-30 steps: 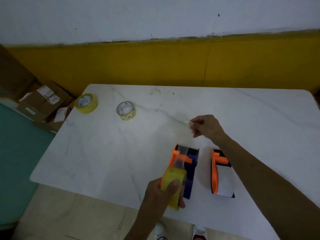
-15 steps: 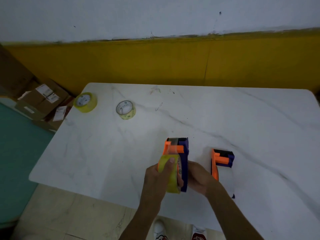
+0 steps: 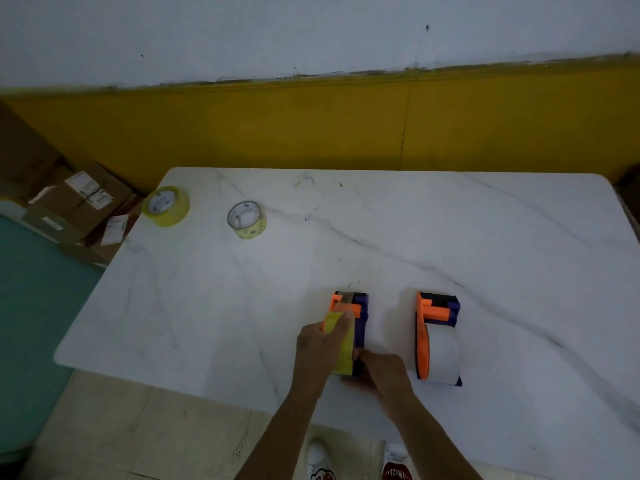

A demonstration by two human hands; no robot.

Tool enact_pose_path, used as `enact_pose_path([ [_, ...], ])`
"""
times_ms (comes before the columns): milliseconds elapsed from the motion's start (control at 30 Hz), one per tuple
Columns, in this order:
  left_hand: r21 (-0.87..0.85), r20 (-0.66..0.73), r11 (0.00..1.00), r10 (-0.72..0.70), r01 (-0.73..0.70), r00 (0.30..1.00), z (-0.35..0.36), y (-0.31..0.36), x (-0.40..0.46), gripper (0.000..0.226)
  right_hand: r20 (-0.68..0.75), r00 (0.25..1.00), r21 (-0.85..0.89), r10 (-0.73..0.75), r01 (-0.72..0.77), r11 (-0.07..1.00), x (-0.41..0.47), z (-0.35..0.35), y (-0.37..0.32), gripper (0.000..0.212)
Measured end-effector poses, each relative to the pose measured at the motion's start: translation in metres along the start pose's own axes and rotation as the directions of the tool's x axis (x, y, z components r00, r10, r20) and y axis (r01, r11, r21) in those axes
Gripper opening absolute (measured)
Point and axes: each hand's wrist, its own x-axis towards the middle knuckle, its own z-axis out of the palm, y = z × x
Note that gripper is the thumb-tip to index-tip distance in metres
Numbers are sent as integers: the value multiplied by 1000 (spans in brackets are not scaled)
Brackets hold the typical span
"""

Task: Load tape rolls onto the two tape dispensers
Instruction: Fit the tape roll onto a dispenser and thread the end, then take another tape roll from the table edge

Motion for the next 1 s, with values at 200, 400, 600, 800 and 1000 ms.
enact_pose_path([
  [200, 173, 32, 984, 26, -32, 999, 0, -12, 0, 56, 29, 995, -292, 97, -84, 953, -25, -18, -11, 49],
  [400, 317, 8, 945, 79, -78, 997, -23, 5, -2, 61, 191, 980, -283, -61, 115, 952, -68, -46, -22, 31],
  [600, -101, 21, 945, 314, -311, 949, -27, 52, -20, 37, 266, 899, -139, -349, 394, 908, -107, -64, -58, 21],
  [800, -230, 247, 944, 293, -238, 924, 8, 83, -41, 33, -33, 668, -33, -743, 742, 669, -129, -110, -81, 28],
  [1000, -292, 291, 946, 226, -138, 930, 54, 59, -65, 33, -174, 693, -73, -700, 700, 711, -111, -150, -55, 36],
])
